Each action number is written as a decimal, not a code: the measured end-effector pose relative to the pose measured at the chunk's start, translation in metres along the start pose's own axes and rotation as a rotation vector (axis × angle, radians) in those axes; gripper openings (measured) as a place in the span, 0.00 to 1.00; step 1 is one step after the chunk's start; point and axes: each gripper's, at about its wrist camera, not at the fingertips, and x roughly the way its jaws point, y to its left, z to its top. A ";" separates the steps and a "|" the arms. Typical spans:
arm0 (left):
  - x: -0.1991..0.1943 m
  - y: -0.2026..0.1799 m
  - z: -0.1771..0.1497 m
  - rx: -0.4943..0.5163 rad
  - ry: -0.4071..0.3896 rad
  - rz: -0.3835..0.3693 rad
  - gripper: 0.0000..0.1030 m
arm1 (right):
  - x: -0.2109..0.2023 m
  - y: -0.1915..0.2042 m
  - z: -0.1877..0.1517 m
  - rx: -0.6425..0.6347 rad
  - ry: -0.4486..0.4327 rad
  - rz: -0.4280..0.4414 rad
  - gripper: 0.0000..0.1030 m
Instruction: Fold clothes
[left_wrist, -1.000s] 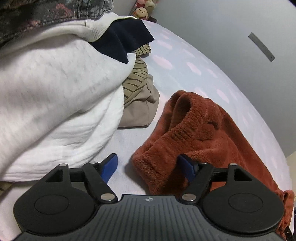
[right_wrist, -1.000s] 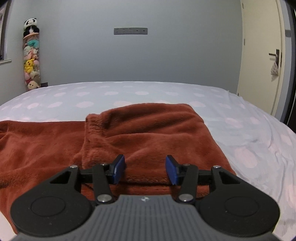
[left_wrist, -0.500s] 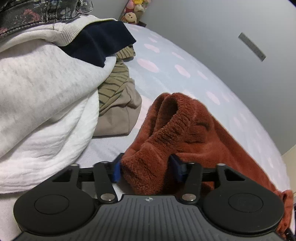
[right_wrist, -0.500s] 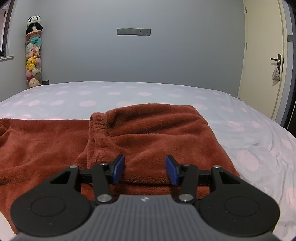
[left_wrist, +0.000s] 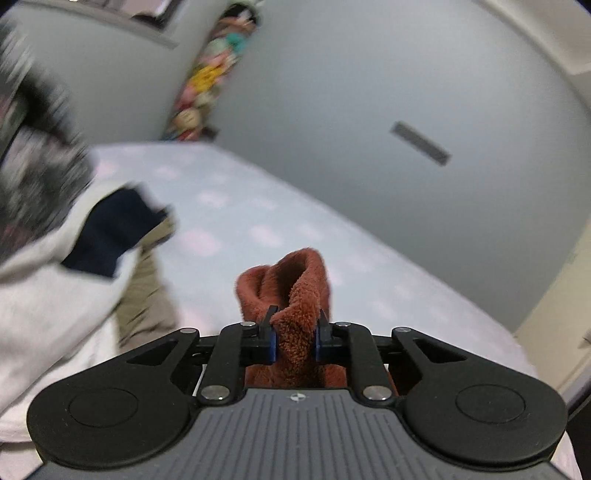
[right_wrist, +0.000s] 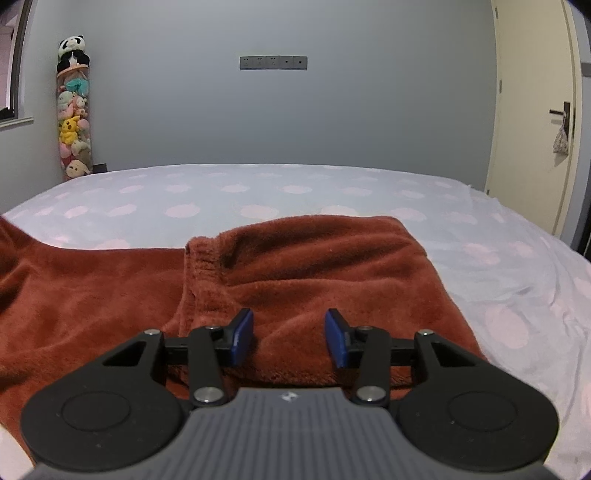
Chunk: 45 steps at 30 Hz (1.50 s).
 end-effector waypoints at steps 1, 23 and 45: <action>-0.003 -0.014 0.004 0.020 -0.009 -0.022 0.14 | 0.000 -0.001 0.001 0.004 0.003 0.008 0.45; 0.053 -0.334 -0.054 0.475 0.047 -0.357 0.13 | -0.018 -0.123 0.019 0.321 0.029 0.018 0.43; 0.130 -0.395 -0.198 0.553 0.549 -0.531 0.30 | 0.015 -0.172 -0.001 0.495 0.160 -0.012 0.40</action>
